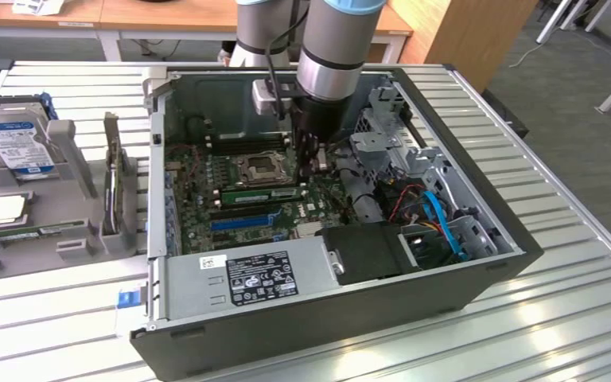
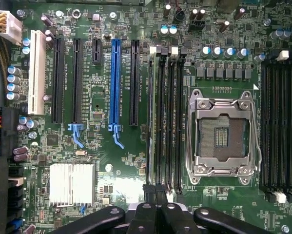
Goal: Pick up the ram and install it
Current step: 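Press down the ram until it locks into place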
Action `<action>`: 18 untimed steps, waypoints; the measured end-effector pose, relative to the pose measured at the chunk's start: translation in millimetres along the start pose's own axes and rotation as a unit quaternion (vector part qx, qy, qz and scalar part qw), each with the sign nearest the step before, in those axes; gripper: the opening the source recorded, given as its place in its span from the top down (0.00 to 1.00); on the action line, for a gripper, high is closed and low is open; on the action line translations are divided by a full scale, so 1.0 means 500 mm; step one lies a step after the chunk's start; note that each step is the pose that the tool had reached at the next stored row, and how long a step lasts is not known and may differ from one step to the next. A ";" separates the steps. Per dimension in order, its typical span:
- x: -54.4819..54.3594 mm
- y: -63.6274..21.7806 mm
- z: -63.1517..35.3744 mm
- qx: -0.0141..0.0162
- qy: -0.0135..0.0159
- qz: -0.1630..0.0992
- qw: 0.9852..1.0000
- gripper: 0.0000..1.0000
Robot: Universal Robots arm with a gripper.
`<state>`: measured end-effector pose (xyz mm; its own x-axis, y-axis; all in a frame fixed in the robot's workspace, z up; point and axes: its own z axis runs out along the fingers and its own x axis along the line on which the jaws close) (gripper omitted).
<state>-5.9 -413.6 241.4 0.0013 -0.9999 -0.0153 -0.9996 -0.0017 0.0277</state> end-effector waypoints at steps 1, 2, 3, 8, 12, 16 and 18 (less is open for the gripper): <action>0.000 0.000 -0.001 0.000 0.000 0.000 1.000 0.90; 0.000 0.000 -0.002 0.000 0.000 0.000 1.000 0.90; 0.000 0.000 -0.003 0.000 0.000 0.000 1.000 0.90; 0.000 0.000 -0.008 0.000 0.000 0.000 1.000 0.90; 0.000 0.000 -0.008 0.000 0.000 0.000 1.000 0.90; 0.000 0.000 -0.008 0.000 0.000 0.000 1.000 0.90; 0.000 0.000 -0.008 0.000 0.000 0.000 1.000 0.90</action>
<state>-5.8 -413.6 245.3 0.0013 -0.9999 -0.0154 -0.9996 -0.0017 0.0282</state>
